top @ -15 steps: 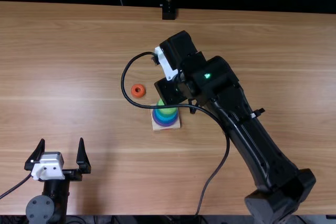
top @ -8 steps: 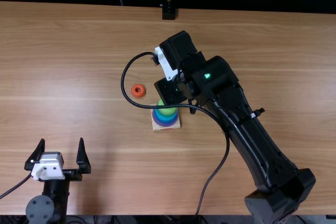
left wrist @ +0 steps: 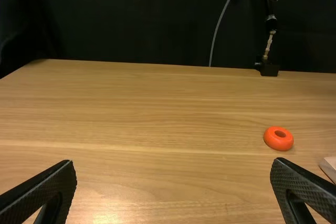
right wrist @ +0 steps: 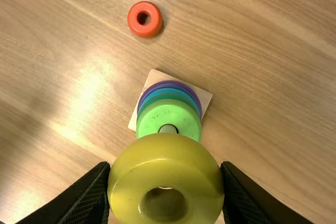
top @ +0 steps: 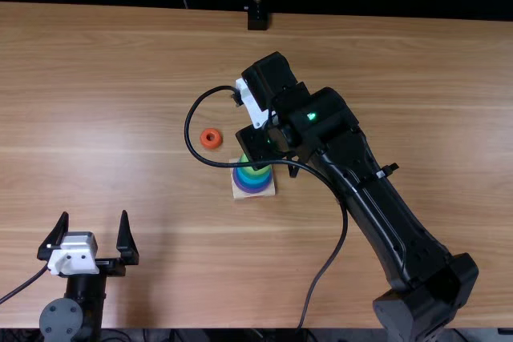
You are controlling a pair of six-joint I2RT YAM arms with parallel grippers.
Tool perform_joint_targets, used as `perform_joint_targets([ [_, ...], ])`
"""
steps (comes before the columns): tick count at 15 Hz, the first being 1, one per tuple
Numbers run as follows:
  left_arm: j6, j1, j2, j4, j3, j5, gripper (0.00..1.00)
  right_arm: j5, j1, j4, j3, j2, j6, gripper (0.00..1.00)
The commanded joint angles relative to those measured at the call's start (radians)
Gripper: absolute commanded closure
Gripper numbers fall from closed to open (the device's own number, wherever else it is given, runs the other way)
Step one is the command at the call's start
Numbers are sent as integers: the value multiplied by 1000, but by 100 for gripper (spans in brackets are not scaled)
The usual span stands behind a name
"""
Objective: Build the Hanoi tower: stack the rings onto the peg from bottom to top in this color order: purple, dark blue, light blue, dark green, light green, yellow, orange.
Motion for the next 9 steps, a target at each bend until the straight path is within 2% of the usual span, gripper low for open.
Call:
perform_joint_targets([
  [1, -1, 9, -11, -39, -7, -13, 0, 0, -7, 1, -8, 13, 2, 100],
  [3, -1, 9, -11, -37, -7, -13, 0, 0, -7, 3, -2, 13, 6, 100],
  [4, -1, 9, -11, -39, -7, -13, 0, 2, -7, 3, 1, 13, 7, 53],
  [5, -1, 9, -11, -37, -7, -13, 0, 8, -1, 1, -2, 13, 2, 0],
  [9, -1, 9, -11, -37, -7, -13, 0, 0, -1, 5, 4, 13, 11, 0],
])
